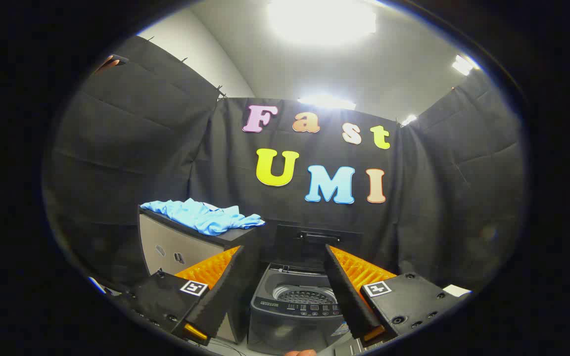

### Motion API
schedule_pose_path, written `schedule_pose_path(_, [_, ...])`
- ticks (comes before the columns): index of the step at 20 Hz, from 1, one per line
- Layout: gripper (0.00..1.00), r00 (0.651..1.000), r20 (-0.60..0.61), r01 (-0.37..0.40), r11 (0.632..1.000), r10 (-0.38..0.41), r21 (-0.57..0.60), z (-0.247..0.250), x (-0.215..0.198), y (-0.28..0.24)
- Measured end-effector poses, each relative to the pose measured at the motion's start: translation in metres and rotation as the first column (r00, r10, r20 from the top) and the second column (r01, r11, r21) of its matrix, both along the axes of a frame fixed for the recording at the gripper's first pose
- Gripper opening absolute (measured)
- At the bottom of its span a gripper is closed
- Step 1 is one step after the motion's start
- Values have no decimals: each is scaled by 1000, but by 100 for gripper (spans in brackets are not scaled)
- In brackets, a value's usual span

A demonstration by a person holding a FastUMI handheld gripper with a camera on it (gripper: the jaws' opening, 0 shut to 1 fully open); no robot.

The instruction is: Put the clothes into the washing machine and then close the washing machine lid.

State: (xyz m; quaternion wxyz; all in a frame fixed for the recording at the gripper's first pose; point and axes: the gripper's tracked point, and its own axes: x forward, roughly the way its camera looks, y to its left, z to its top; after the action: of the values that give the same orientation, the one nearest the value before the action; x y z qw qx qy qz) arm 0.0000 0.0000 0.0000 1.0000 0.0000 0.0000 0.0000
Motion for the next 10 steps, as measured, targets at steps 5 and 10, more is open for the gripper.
schedule_pose_path(5, [98,1000,-18,-2,1000,2,-9,-7,-1,4])
schedule_pose_path(10, [98,1000,-25,0,1000,0,-22,-7,-1,5])
